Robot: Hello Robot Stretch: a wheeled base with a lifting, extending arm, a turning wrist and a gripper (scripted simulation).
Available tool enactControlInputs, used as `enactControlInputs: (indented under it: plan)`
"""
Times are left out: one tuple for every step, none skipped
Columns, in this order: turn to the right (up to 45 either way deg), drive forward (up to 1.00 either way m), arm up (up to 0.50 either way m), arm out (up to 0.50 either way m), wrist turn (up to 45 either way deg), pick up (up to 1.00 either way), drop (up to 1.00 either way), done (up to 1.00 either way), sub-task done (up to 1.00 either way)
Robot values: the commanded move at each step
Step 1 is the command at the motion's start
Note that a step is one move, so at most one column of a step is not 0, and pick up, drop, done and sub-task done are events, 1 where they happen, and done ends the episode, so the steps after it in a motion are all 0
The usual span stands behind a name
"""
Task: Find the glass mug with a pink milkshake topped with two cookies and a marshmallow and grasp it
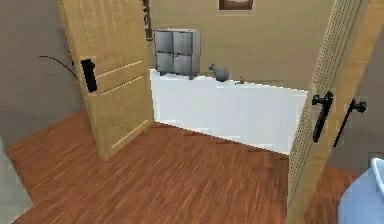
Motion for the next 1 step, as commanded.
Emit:
enactControlInputs:
  plan:
    - [0.0,1.0,0.0,0.0,0.0,0.0,0.0,0.0,0.0]
